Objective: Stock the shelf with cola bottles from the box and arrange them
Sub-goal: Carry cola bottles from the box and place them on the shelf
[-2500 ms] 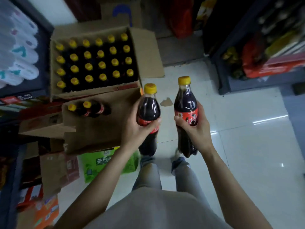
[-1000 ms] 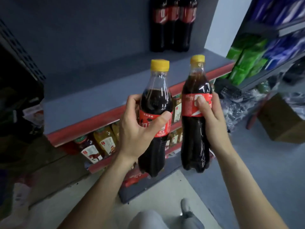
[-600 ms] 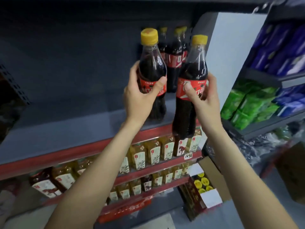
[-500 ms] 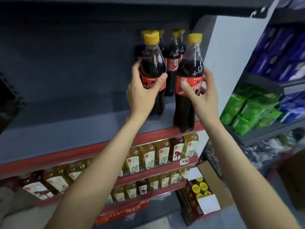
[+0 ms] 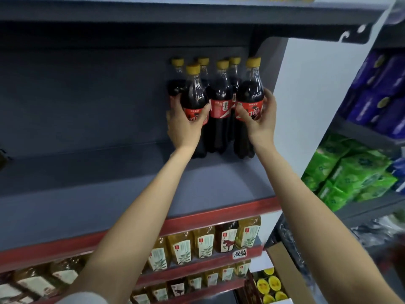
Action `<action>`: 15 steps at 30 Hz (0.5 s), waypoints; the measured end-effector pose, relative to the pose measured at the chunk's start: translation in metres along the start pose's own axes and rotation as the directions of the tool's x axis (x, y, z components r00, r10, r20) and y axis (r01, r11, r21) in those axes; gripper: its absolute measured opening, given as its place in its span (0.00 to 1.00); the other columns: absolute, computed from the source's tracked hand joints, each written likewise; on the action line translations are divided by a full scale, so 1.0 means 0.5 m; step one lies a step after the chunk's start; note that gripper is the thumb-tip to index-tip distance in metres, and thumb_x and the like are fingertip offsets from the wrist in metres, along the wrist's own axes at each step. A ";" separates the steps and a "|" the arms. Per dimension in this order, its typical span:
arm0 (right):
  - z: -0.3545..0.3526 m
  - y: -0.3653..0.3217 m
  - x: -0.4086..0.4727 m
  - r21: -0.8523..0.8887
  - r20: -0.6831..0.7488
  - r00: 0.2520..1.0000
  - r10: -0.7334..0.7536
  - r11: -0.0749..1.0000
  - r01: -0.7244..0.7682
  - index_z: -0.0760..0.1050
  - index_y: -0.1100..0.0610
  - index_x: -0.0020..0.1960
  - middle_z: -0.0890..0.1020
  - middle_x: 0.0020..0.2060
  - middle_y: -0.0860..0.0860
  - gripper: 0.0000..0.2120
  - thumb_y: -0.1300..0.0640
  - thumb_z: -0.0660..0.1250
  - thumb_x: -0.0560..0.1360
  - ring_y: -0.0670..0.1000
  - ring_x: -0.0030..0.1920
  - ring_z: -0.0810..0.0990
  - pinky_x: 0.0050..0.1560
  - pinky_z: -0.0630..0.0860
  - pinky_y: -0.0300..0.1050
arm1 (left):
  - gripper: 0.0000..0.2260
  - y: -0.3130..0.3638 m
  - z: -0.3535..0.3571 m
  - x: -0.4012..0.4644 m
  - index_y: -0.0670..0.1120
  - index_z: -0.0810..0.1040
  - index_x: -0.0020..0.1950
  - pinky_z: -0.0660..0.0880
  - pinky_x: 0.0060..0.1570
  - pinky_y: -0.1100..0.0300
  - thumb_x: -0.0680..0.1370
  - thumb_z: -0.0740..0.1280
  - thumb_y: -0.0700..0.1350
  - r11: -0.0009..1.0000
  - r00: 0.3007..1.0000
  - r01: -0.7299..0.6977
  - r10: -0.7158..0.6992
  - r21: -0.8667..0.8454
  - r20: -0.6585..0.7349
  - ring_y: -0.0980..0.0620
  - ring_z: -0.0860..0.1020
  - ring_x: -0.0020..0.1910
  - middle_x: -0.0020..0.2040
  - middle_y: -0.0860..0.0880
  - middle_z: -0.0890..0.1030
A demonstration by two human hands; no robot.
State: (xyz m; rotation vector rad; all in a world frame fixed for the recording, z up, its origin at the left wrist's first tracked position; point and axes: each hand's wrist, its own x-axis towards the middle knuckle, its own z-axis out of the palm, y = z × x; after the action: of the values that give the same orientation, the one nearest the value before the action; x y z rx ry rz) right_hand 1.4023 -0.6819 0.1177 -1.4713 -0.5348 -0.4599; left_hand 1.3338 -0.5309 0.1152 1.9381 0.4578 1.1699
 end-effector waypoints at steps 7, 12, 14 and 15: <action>0.032 0.065 0.037 0.012 0.001 0.999 0.035 0.999 -0.035 0.63 0.63 0.71 0.69 0.64 0.56 0.33 0.52 0.72 0.72 0.51 0.65 0.71 0.66 0.70 0.39 | 0.38 -0.013 0.036 0.023 0.45 0.66 0.72 0.66 0.63 0.57 0.70 0.65 0.67 1.000 1.000 -0.024 0.024 -0.011 -0.001 0.48 0.68 0.69 0.71 0.46 0.70; 0.030 0.090 0.055 -0.088 0.078 0.996 0.047 0.995 -0.040 0.57 0.61 0.75 0.71 0.67 0.54 0.41 0.41 0.69 0.72 0.56 0.69 0.69 0.69 0.66 0.60 | 0.34 -0.013 0.039 0.014 0.45 0.64 0.73 0.68 0.58 0.62 0.73 0.70 0.58 0.999 0.999 -0.034 0.034 -0.028 -0.022 0.47 0.69 0.68 0.70 0.44 0.67; 0.027 0.092 0.048 -0.116 0.123 0.990 0.065 0.992 -0.050 0.49 0.62 0.77 0.67 0.68 0.49 0.44 0.48 0.70 0.73 0.56 0.72 0.64 0.72 0.62 0.61 | 0.35 -0.013 0.038 0.008 0.46 0.60 0.75 0.65 0.57 0.65 0.73 0.72 0.54 0.999 0.999 -0.040 0.040 -0.021 -0.009 0.48 0.67 0.69 0.72 0.44 0.65; 0.024 0.093 0.044 -0.130 0.144 0.986 0.086 0.989 -0.067 0.46 0.63 0.78 0.65 0.68 0.48 0.45 0.52 0.69 0.72 0.56 0.73 0.62 0.73 0.60 0.60 | 0.35 -0.014 0.037 0.005 0.46 0.59 0.75 0.65 0.59 0.64 0.74 0.72 0.53 0.999 0.999 -0.045 0.045 -0.017 -0.002 0.48 0.66 0.71 0.73 0.44 0.64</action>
State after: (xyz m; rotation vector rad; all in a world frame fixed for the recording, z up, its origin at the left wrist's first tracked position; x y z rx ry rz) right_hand 1.4470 -0.6667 0.0940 -1.6499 -0.5736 -0.3294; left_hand 1.3515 -0.5335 0.1067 1.9423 0.4054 1.2007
